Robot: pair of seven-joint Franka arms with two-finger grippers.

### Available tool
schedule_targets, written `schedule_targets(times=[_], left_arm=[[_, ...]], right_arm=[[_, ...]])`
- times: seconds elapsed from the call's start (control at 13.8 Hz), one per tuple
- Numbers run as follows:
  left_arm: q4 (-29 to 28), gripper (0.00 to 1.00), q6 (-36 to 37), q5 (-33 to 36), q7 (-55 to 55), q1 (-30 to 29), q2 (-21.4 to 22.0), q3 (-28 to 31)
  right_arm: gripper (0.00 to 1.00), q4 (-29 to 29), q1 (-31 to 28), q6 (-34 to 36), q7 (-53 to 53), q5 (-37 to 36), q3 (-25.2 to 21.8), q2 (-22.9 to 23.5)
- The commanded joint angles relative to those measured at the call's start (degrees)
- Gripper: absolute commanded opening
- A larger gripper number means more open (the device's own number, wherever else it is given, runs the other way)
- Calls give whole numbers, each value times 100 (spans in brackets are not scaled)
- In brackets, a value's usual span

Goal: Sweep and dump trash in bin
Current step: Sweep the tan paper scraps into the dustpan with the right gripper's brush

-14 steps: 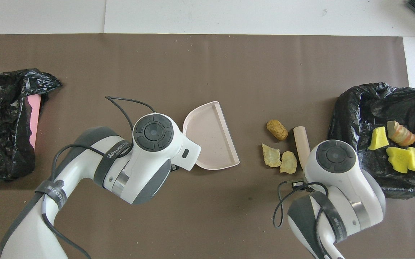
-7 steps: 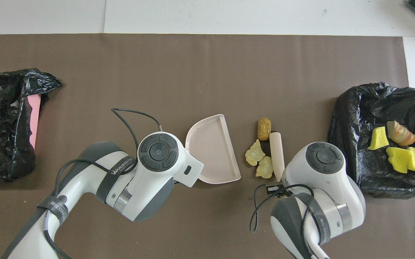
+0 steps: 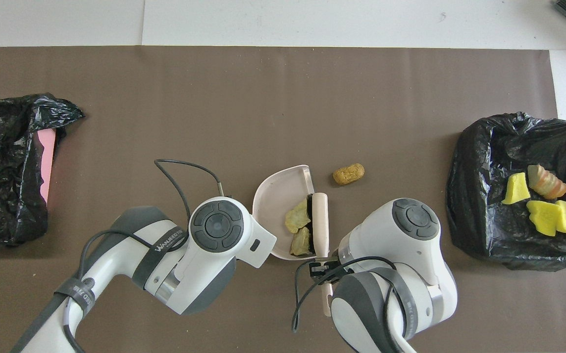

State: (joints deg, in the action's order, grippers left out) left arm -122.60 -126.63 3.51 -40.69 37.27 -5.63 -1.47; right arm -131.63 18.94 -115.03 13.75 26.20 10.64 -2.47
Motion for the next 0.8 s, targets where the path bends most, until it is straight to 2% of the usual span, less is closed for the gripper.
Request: schedule_targets(times=[0.0,0.07,0.15,0.29,0.44,0.58,0.73], left_arm=[[-265,0,-99,150,-45,35,194,59],[-265,0,-108,141,-27,26,194,59],[-273,0,-108,141,-18,26,194,59],[-274,0,-99,133,270,17,194,59],[-265,0,-12,141,622,-79,194,59],[-239,0,33,133,658,-106,176,67],[-203,0,147,133,920,-115,167,67]], right_arm=[[0,444,-100,522,-293,158,-35,1],[0,645,-214,822,-267,-25,-62,-34],[0,821,-293,964,-198,-697,-62,-26],[0,928,-530,659,-232,-2069,-44,131],[0,1357,-899,718,-572,-3081,-27,429],[0,1779,-1154,684,-1126,-3751,-35,877],[0,1878,-1156,614,-1164,-4227,-27,1203]])
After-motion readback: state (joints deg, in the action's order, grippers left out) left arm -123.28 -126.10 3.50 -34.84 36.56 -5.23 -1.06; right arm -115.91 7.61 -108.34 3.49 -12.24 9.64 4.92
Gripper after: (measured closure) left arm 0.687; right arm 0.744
